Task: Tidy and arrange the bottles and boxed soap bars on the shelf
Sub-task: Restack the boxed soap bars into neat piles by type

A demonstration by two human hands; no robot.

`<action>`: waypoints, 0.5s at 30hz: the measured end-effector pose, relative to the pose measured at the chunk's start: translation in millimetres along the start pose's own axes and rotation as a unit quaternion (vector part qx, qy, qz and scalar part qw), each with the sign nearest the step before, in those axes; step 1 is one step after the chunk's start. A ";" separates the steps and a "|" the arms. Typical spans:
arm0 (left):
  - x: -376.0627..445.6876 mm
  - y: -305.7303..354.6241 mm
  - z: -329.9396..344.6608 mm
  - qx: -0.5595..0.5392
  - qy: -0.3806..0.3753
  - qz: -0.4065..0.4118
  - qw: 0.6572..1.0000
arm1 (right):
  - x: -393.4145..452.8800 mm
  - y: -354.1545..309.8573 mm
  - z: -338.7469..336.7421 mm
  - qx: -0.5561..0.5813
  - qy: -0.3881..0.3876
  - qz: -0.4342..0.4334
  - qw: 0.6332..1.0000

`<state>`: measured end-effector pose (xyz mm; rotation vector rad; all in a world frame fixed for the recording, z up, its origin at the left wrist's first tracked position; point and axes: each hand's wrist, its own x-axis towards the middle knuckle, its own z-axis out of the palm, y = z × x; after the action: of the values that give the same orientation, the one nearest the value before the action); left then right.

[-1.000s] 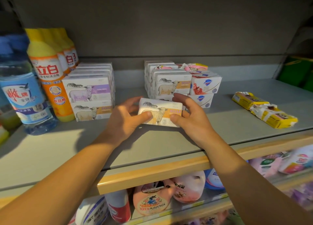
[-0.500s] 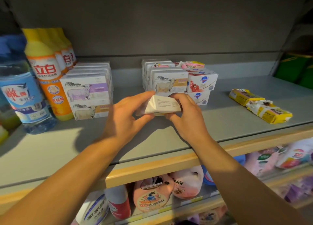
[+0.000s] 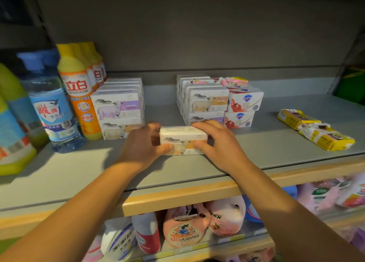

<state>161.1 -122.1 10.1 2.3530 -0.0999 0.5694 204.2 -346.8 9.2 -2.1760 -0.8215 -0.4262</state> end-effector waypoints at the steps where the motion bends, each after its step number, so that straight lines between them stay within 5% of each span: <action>1: -2.6 0.9 -1.2 0.004 -0.003 -0.015 1.000 | -0.3 -1.4 0.9 -0.030 -0.003 -0.006 1.000; 8: -24.8 -24.7 -42.7 0.139 -0.016 -0.007 0.990 | 3.3 -28.4 12.3 -0.238 0.005 -0.148 0.960; 15: -48.5 -59.3 -74.6 0.177 0.020 -0.002 0.984 | 59.6 -40.3 55.3 -0.321 -0.041 -0.099 0.941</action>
<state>102.9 -32.7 1.3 2.6815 0.0281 0.6772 223.3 -259.7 26.0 -2.7297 -1.0595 -0.7990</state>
